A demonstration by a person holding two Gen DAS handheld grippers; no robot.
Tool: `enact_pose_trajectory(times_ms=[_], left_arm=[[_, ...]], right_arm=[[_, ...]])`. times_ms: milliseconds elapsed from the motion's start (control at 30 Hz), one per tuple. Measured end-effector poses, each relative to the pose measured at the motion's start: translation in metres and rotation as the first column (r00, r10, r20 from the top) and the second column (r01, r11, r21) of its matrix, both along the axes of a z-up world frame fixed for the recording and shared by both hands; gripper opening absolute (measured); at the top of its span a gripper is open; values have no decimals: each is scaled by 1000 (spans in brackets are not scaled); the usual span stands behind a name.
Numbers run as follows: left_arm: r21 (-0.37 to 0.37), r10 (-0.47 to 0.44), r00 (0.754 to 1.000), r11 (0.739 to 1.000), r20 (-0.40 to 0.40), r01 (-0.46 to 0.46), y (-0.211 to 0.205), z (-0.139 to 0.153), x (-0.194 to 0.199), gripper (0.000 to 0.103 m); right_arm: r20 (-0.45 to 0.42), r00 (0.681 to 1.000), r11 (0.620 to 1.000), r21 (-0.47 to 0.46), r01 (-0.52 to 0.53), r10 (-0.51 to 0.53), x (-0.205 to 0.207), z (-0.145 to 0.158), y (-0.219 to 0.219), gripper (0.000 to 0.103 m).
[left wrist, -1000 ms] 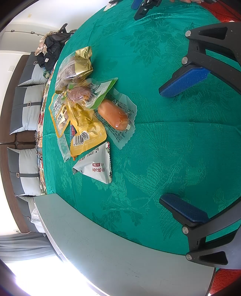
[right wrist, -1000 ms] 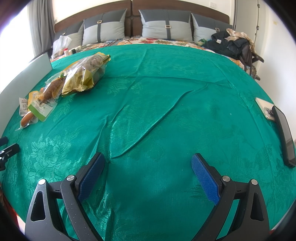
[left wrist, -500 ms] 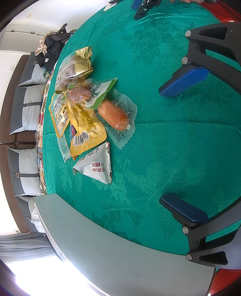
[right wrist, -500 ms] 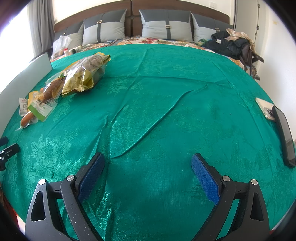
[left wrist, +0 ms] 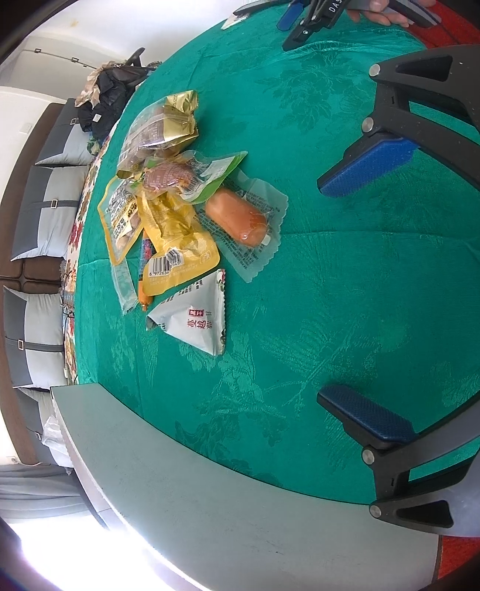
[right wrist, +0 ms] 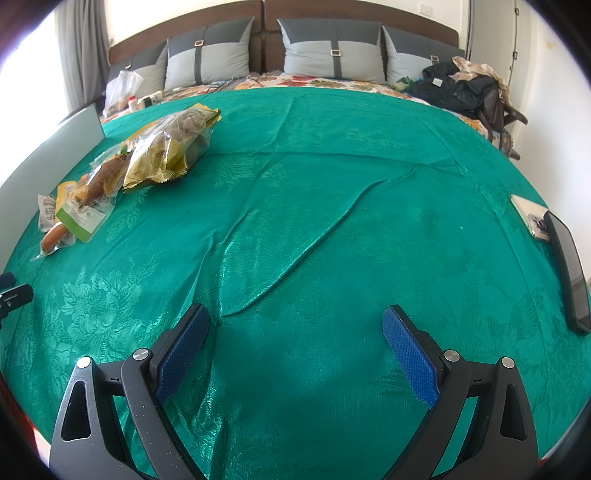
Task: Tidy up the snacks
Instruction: 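Grasp the white triangular packet with the left tool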
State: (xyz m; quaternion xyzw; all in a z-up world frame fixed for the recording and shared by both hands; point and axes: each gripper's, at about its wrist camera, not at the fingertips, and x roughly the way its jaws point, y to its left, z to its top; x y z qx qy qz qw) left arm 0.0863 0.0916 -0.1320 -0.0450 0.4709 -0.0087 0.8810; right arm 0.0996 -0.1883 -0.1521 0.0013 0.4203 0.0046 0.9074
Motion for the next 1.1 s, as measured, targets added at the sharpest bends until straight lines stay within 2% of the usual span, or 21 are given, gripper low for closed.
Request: enact_pose_trajectory(times_ms=[133, 200, 400, 467, 500, 533, 600, 767, 900, 967, 1000, 1100], left_arm=[[-28, 52, 999, 998, 14, -51, 18, 16, 21, 87], [-32, 63, 998, 998, 6, -63, 26, 21, 37, 86], [20, 30, 999, 999, -39, -30, 26, 14, 84, 83], [-8, 26, 998, 1000, -52, -26, 29, 9, 93, 61], [-61, 8, 998, 998, -58, -11, 30, 8, 95, 37], [-75, 7, 998, 997, -61, -11, 30, 10, 94, 34], [-41, 1, 998, 999, -60, -4, 25, 13, 85, 32], [-72, -57, 995, 996, -83, 51, 22, 20, 39, 32], [-59, -38, 996, 998, -78, 34, 25, 17, 8, 35], [-35, -19, 998, 999, -65, 16, 27, 10, 1, 50], [-30, -10, 998, 1000, -60, 8, 28, 7, 1, 61], [35, -24, 999, 999, -23, 24, 23, 2, 0, 63]], right_arm=[[0, 1000, 1000, 0, 0, 0, 0, 0, 0, 97], [0, 1000, 1000, 0, 0, 0, 0, 0, 0, 97], [0, 1000, 1000, 0, 0, 0, 1, 0, 0, 97], [0, 1000, 1000, 0, 0, 0, 1, 0, 0, 97], [0, 1000, 1000, 0, 0, 0, 0, 0, 0, 97], [0, 1000, 1000, 0, 0, 0, 1, 0, 0, 97], [0, 1000, 1000, 0, 0, 0, 1, 0, 0, 97], [0, 1000, 1000, 0, 0, 0, 1, 0, 0, 97], [0, 1000, 1000, 0, 0, 0, 1, 0, 0, 97], [0, 1000, 1000, 0, 0, 0, 1, 0, 0, 97], [0, 1000, 1000, 0, 0, 0, 1, 0, 0, 97], [0, 1000, 1000, 0, 0, 0, 1, 0, -1, 97]])
